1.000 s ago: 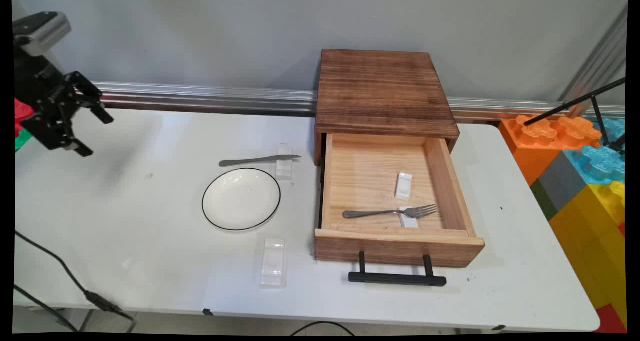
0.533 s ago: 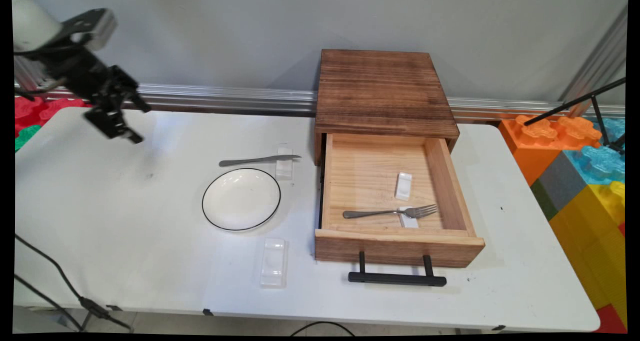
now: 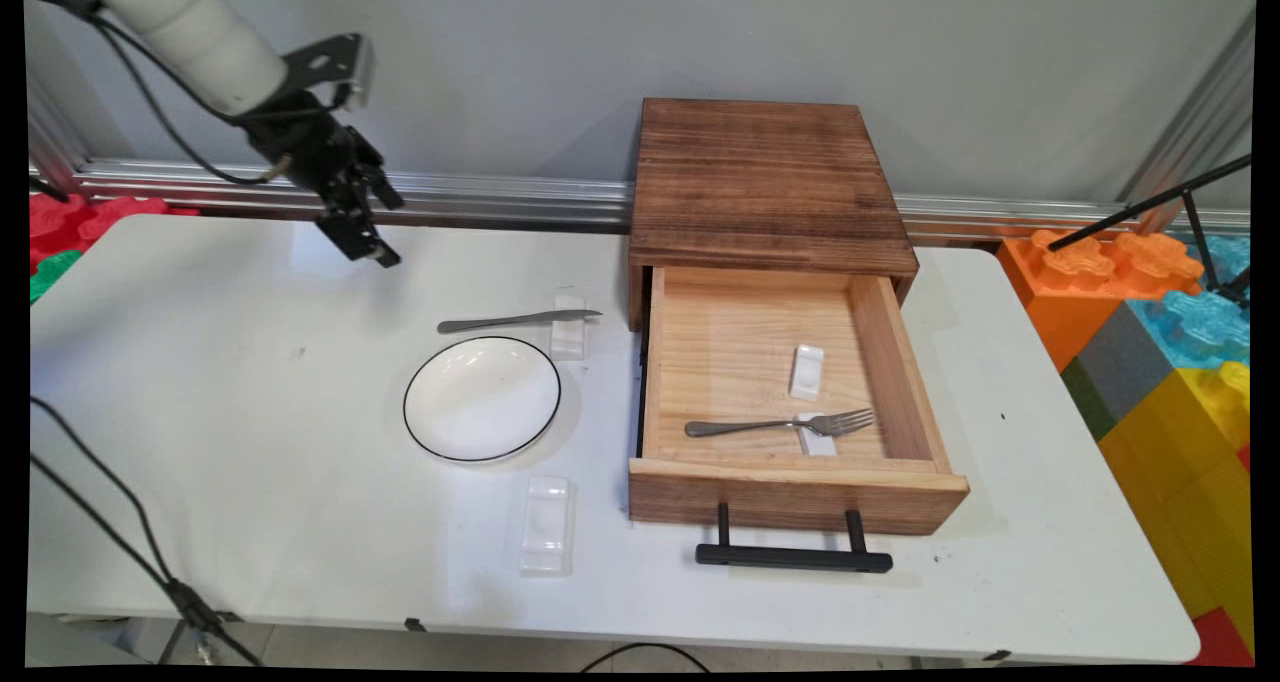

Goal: Pick up the knife from the left of the white plate

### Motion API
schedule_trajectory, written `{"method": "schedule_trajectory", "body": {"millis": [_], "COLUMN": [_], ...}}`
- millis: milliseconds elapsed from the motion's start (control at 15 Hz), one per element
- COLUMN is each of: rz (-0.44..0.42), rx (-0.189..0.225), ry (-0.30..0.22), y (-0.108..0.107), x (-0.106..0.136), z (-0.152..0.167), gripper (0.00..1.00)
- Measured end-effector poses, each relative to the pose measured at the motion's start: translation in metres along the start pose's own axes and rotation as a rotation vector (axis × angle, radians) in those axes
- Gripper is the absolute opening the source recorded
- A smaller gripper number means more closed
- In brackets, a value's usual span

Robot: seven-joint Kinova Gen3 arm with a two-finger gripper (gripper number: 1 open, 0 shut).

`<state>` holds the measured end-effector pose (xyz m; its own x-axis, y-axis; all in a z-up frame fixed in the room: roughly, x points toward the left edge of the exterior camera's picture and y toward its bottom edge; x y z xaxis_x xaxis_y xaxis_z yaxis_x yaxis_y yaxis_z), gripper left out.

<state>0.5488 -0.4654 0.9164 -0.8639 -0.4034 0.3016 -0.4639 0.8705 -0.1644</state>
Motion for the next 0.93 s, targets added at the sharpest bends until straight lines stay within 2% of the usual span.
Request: {"method": "schedule_trajectory", "body": {"millis": [267,533,933], "rz": [0.040,0.074,0.100], "rx": [-0.038,-0.085,-0.123], "ry": [0.005,0.044,0.063], "y": [-0.013,-0.027,-0.040], "x": [0.018,0.039,0.050], "z": [0.036,0.078,0.122], "gripper": [1.00,1.00,1.00]}}
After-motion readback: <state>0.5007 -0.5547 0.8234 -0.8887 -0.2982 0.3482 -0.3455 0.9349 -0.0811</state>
